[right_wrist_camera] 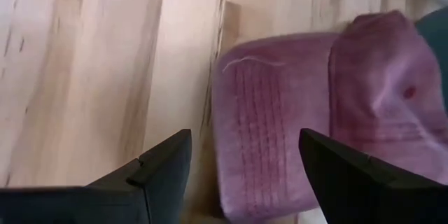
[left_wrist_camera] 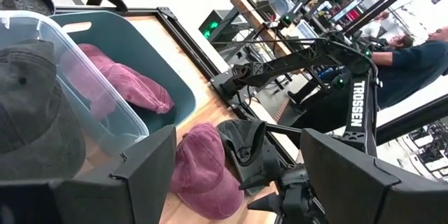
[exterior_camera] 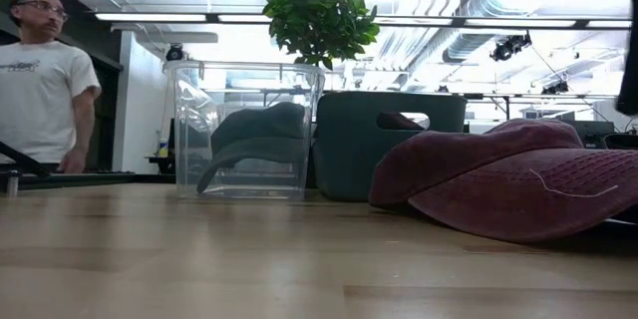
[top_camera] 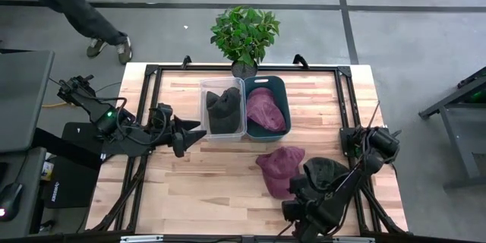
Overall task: Pick & Place hat
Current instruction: Put the red cap into the blue bin
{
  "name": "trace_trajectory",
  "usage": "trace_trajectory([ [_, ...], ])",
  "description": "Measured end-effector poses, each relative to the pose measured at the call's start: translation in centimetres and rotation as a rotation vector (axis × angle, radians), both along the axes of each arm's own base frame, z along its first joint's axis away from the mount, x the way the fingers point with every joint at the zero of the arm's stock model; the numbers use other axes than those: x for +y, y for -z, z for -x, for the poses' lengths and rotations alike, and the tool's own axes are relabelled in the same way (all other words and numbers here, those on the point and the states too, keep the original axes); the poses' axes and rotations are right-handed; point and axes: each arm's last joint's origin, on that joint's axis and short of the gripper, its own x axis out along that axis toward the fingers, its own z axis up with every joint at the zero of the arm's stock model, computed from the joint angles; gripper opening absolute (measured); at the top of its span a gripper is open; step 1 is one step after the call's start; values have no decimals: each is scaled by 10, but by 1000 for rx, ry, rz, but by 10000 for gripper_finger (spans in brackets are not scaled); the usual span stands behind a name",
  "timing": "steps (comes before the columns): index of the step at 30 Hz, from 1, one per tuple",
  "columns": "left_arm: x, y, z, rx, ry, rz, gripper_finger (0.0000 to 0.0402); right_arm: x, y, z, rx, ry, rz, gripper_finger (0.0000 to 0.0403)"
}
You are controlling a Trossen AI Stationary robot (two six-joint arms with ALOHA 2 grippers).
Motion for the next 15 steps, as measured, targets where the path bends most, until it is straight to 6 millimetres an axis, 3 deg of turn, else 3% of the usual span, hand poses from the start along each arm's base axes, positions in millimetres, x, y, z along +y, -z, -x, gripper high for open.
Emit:
trace_trajectory([
  [15, 0, 1, 0, 18, 20, -1, 289, -11, 21, 8, 5, 38, 52, 259],
])
